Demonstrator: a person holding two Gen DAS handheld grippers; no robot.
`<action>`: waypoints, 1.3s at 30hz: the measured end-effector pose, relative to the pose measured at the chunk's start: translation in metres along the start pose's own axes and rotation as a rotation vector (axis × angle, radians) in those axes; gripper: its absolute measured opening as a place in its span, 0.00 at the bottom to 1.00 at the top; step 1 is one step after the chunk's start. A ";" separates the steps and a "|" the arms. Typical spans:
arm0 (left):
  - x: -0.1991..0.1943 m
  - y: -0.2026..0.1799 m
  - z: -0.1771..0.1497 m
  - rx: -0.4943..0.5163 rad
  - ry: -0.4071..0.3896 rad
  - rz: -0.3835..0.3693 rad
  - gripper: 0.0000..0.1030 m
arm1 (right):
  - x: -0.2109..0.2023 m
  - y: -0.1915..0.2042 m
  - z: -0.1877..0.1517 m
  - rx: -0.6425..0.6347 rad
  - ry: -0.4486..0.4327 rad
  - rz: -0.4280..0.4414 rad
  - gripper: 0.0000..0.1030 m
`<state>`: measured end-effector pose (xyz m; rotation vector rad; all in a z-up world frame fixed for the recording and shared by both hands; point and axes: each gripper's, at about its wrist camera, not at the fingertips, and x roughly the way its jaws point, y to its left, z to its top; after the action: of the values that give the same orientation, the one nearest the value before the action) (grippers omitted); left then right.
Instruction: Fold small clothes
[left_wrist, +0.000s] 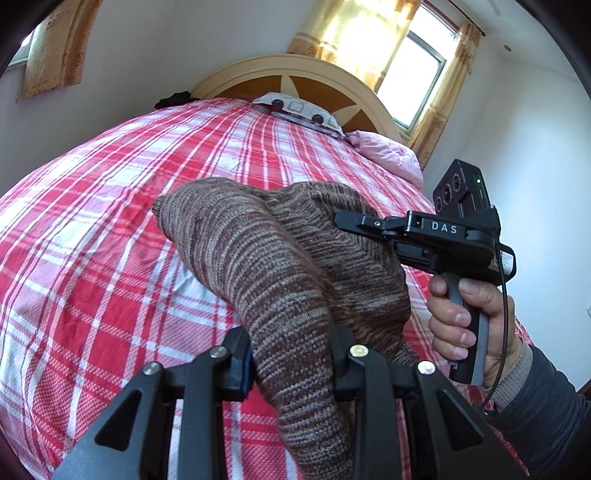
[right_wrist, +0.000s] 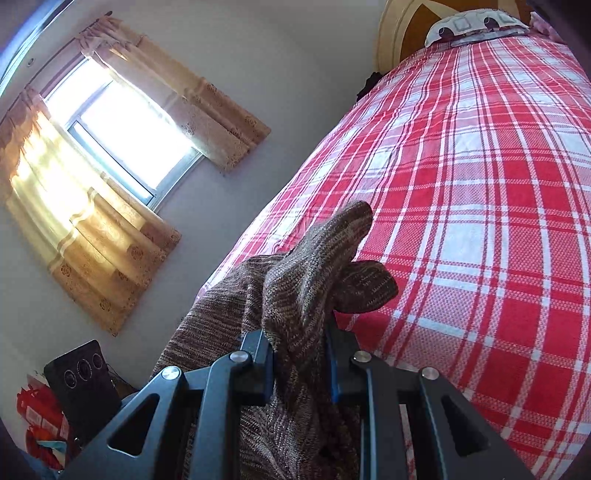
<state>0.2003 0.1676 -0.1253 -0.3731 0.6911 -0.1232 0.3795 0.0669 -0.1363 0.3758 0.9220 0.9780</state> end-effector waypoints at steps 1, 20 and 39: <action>0.000 0.003 -0.002 -0.006 0.001 0.003 0.28 | 0.004 0.001 0.000 -0.002 0.007 -0.005 0.21; 0.013 0.028 -0.032 -0.058 0.043 0.029 0.28 | 0.047 -0.014 -0.009 0.010 0.075 -0.116 0.21; 0.002 0.026 -0.049 -0.056 0.030 0.077 0.47 | -0.041 0.032 -0.059 -0.137 0.078 -0.089 0.27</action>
<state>0.1702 0.1767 -0.1712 -0.3985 0.7384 -0.0359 0.3050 0.0432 -0.1293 0.1809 0.9289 0.9730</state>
